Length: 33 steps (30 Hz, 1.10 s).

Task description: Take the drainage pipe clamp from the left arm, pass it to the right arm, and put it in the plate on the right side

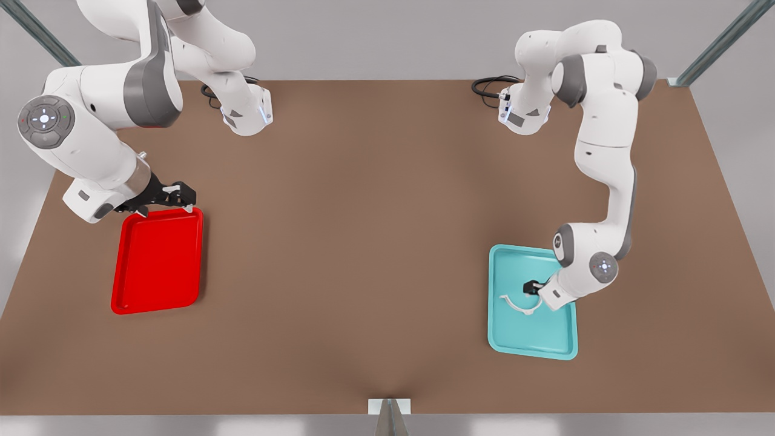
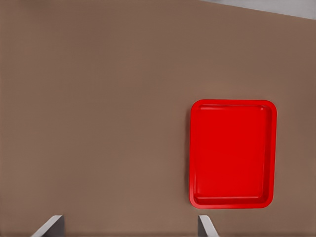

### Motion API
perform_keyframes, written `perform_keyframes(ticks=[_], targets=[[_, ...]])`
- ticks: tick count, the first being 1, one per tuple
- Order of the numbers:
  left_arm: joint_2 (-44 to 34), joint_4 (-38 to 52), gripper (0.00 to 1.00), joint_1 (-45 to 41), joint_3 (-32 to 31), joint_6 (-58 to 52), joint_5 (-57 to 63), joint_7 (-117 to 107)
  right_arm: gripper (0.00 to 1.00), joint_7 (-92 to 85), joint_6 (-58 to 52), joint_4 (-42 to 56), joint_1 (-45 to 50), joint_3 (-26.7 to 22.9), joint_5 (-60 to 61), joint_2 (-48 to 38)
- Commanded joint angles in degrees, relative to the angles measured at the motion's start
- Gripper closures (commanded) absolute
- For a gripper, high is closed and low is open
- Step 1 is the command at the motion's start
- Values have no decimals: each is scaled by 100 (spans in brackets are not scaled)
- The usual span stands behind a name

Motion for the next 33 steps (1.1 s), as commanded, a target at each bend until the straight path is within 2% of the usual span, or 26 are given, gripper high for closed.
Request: perform_keyframes(ticks=[1, 5, 13, 19, 23, 27, 31, 33], targets=[[44, 18, 5, 1, 0, 156, -98, 254, 0, -9, -2, 2, -2, 1, 5, -9], [115, 18, 22, 1, 0, 235, -98, 263, 0, 0, -20, 2, 15, 1, 13, -9], [115, 18, 51, 19, 9, 235, -106, 289, 0, 0, -20, 2, -2, 1, 13, -9], [89, -114, 51, 19, 9, 217, -106, 254, 0, -18, -20, -6, -29, 1, 22, -8], [18, -123, 54, 19, 9, 182, -106, 245, 0, -71, -20, -6, -38, -8, 31, -8], [18, -123, 70, 10, 9, 182, -106, 148, 0, -79, -20, -6, -38, -8, 31, 0], [18, -114, 79, 10, 9, 182, -106, 105, 0, -79, -20, -6, -38, -8, 31, -9], [9, -105, 79, 10, 9, 182, -106, 25, 0, -79, -20, -6, -38, -8, 31, 0]])
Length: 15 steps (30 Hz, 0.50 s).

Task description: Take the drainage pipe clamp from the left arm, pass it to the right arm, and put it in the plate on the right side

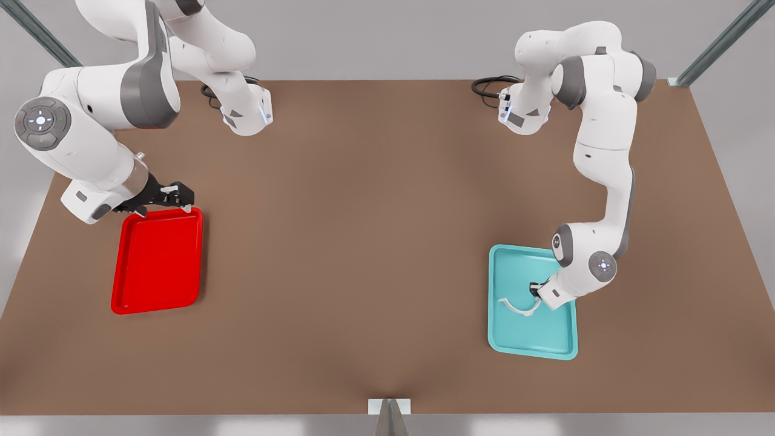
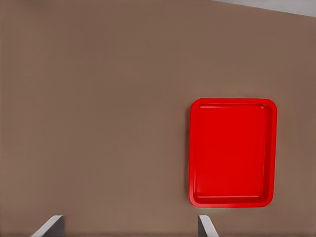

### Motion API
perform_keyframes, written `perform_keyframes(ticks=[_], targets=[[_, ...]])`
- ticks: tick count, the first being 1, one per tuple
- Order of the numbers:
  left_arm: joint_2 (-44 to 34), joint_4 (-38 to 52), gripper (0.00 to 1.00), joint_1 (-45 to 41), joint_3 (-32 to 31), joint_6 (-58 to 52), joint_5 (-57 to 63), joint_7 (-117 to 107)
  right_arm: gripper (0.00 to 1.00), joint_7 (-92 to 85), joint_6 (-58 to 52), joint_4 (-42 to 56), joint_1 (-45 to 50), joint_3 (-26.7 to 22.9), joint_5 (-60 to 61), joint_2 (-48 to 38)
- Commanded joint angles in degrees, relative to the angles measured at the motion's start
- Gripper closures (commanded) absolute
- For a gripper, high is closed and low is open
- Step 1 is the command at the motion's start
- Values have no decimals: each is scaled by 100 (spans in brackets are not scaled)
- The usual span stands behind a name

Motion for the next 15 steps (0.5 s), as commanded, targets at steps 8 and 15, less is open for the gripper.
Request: perform_keyframes(ticks=[8, 15], targets=[[-640, 721, 79, -649, 0, -1818, -1, -2903, 0, -18, -2, 3, 27, 1, 3, -14], [-781, 1126, 79, -1977, -211, -2039, -467, -6630, 0, 52, -11, 29, 71, 379, -6, -22]])
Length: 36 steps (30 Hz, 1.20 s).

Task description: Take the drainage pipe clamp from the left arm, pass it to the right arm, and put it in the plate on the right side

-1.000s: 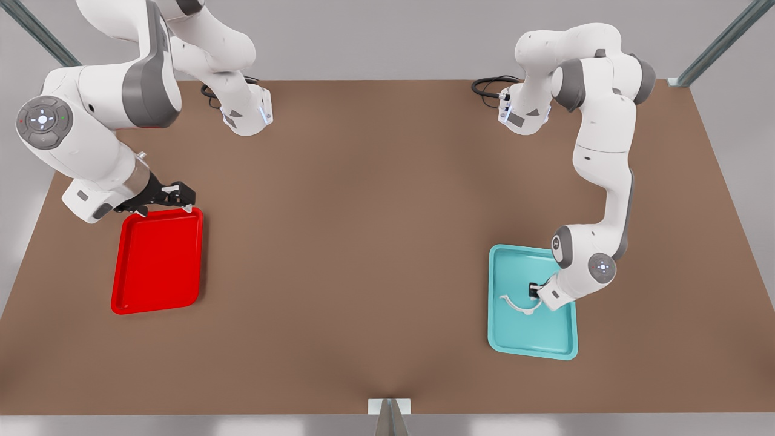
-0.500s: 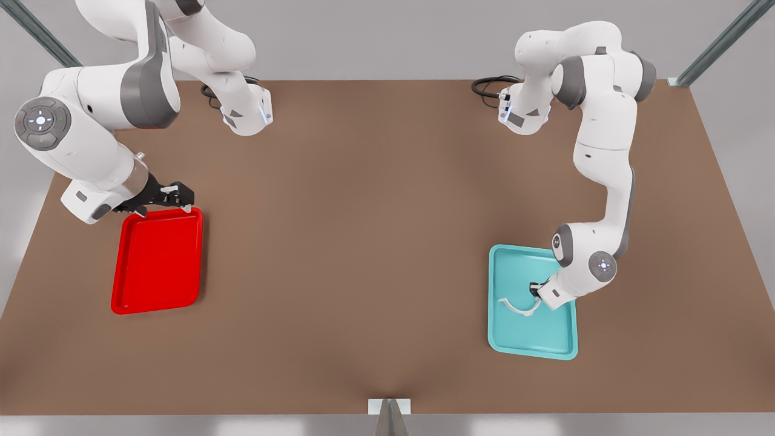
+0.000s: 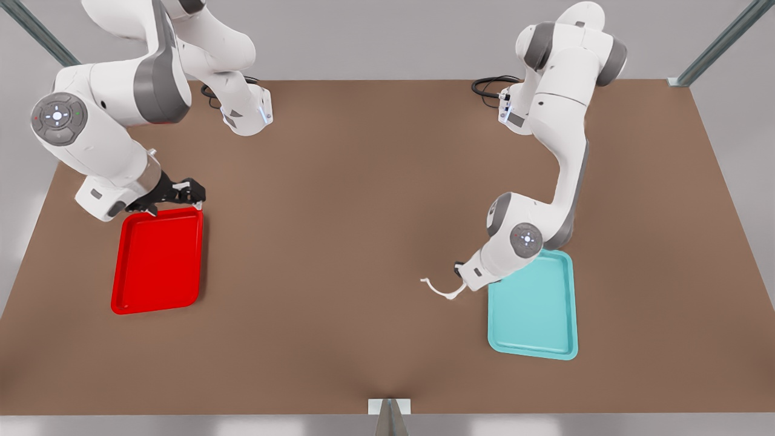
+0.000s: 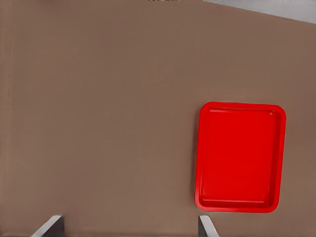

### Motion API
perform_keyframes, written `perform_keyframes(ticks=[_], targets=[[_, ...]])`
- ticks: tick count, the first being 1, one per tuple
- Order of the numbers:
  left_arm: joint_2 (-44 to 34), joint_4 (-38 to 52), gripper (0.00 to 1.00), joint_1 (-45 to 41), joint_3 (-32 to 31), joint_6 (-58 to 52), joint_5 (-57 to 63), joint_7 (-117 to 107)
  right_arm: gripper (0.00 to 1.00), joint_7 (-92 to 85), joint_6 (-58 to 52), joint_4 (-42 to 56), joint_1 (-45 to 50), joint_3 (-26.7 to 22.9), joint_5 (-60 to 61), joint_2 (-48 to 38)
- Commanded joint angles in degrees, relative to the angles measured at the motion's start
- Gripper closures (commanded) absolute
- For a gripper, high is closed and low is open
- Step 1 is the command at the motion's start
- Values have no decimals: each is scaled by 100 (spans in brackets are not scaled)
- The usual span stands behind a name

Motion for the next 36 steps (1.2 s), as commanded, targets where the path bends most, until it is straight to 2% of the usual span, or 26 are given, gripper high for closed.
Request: perform_keyframes(ticks=[1, 4, 8, 10, 11, 14, 16, 19, 23, 36], targets=[[-5, 206, 79, -165, -67, -391, -410, -4807, 0, 42, -2, 12, 29, 197, -1, -10], [75, 584, 79, -280, -172, -338, -446, -5308, 0, 51, 7, 12, 38, 531, -18, -10], [215, 1059, 79, -517, -646, -84, -437, -5142, 0, 42, 77, 47, 143, 804, -45, -1], [224, 1094, 79, -535, -963, 382, -446, -4817, 0, 15, 139, 513, 231, 804, -54, 342], [259, 1121, 79, -561, -1077, 558, -437, -4597, 0, -37, 183, 1066, 240, 804, -54, 781], [329, 1217, 79, -561, -1332, 751, -446, -4140, 0, -117, 727, 1155, 653, 812, -62, 1186], [347, 1217, 79, -578, -1332, 743, -780, -3595, 0, -160, 921, 1146, 785, 830, -45, 1335], [364, 1217, 79, -605, -1455, 743, -780, -3524, 0, -1356, 1175, 1076, 925, 856, -54, 1467], [409, 1217, 79, -675, -1526, 743, -771, -3454, 0, -1426, 1834, 1093, 1198, 891, -98, 1853], [400, 1217, 79, -737, -1526, 751, -771, -3498, 0, -2261, 1861, 742, 1330, 909, -229, 2240]])
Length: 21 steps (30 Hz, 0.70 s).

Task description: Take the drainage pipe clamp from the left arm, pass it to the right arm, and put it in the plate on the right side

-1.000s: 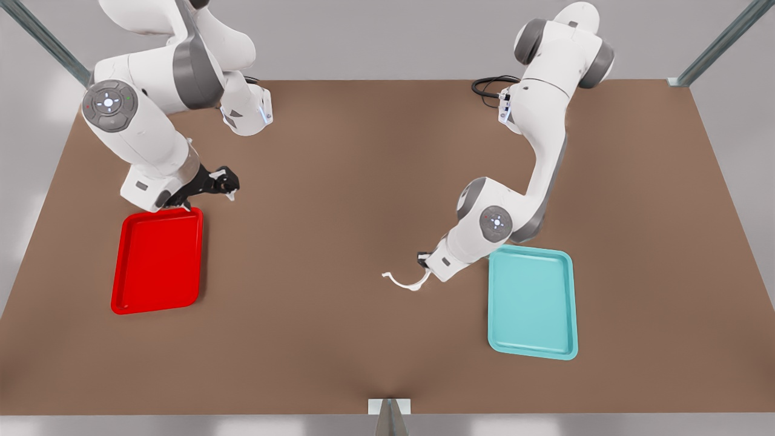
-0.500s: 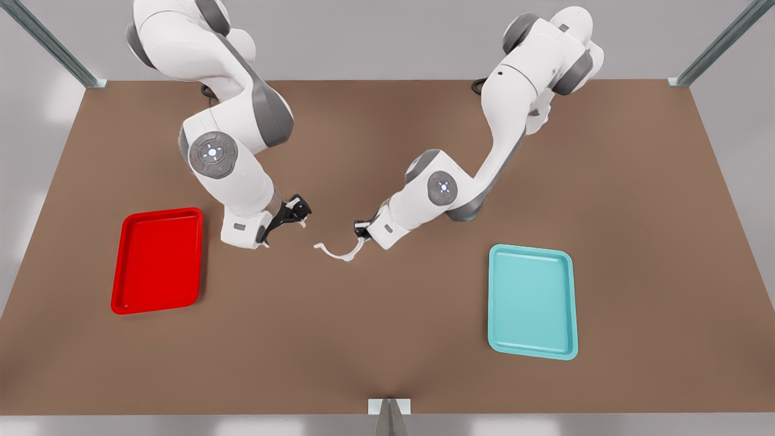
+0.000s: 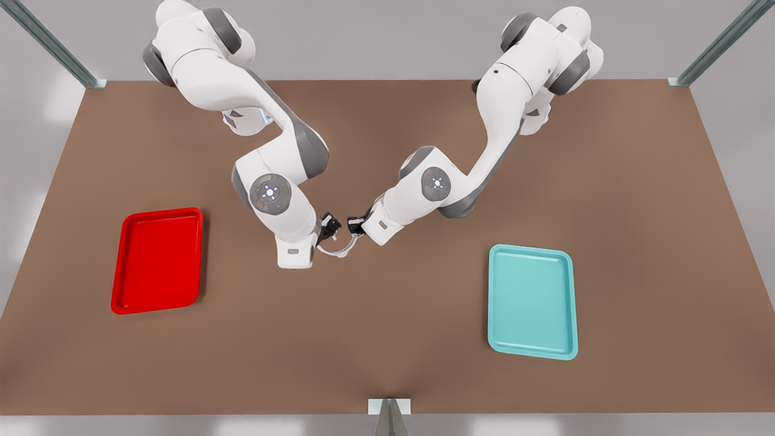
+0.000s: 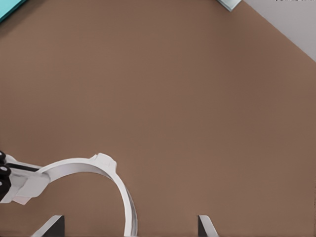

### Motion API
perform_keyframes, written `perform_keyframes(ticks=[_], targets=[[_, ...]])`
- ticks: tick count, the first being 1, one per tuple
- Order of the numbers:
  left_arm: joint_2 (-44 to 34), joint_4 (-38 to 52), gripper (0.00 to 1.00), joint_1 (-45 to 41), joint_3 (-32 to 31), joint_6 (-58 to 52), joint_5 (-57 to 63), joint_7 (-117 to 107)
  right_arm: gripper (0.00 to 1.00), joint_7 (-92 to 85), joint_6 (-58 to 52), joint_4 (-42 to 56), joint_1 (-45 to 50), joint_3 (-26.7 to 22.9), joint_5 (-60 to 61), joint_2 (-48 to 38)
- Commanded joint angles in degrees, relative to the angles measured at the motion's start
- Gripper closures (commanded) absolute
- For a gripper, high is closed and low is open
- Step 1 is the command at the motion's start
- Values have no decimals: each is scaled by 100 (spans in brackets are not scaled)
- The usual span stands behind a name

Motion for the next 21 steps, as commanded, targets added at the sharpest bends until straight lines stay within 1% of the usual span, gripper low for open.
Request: perform_keyframes(ticks=[1, 14, 15, 16, 17, 19, 20, 21], targets=[[-8, 10, 79, 0, -2, 16, -20, -201, 0, -1024, 78, 8, -2, 6, -70, -1], [1, 1, 79, 0, -2, 16, -20, -192, 0, -1262, 420, 26, -20, -12, -35, 456], [1, 1, 79, 0, -2, 16, -20, -192, 4, -1253, 491, 26, -20, -12, -35, 491], [1, 1, 79, 0, 7, 16, -20, -192, 34, -1253, 482, 26, -11, -12, -35, 491], [1, 1, 79, 0, -2, 16, -20, -192, 50, -1262, 482, 26, -11, -12, -43, 491], [1, 1, 79, 0, -2, 16, -20, -201, 71, -1253, 482, 26, -2, -12, -43, 491], [-8, 1, 79, 0, -2, 16, -20, -192, 79, -1244, 482, 35, -2, -12, -43, 491], [-8, 1, 79, 0, -2, 16, -20, -201, 79, -1244, 482, 26, -2, -12, -52, 491]])
